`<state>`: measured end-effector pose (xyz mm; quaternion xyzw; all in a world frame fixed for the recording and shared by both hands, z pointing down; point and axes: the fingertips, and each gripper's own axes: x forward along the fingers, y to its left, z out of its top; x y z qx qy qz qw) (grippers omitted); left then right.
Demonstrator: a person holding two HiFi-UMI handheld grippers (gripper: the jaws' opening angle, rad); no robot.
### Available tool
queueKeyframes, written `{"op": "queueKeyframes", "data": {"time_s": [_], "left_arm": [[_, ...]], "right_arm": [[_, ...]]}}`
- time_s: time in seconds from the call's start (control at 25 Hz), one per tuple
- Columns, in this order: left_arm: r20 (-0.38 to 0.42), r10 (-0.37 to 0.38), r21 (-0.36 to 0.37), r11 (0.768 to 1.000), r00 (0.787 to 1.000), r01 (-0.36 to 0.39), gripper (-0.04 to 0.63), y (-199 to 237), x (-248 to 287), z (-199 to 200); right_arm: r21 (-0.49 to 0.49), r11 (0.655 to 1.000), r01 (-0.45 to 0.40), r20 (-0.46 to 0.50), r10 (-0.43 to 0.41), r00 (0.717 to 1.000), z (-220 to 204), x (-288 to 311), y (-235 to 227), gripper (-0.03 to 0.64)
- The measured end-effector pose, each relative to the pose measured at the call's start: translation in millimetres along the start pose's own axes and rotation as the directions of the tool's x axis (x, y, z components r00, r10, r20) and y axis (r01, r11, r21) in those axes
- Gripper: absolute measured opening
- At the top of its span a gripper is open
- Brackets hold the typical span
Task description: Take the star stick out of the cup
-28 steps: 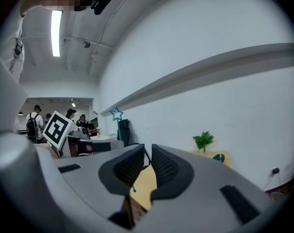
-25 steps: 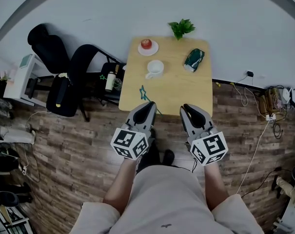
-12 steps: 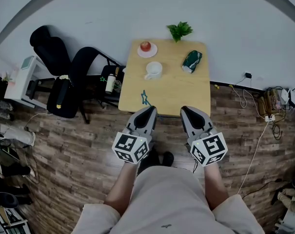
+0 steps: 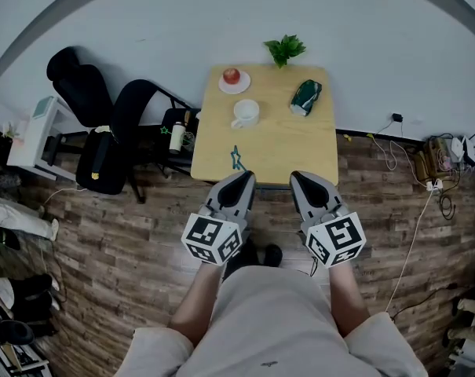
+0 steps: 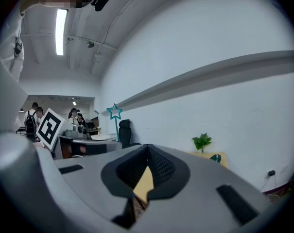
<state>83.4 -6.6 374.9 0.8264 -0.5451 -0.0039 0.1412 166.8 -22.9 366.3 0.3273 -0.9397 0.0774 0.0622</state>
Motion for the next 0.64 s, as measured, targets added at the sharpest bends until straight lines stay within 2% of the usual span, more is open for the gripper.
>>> {"op": "queueKeyframes", "data": {"time_s": [0.64], "left_arm": [[0.000,0.006,0.020,1.000,1.000,-0.006,0.017,-2.3,-3.4,0.1]], "right_arm": [[-0.022,1.000,0.004,-0.014,-0.005,1.000,-4.4,0.5,1.4,0.000]]}}
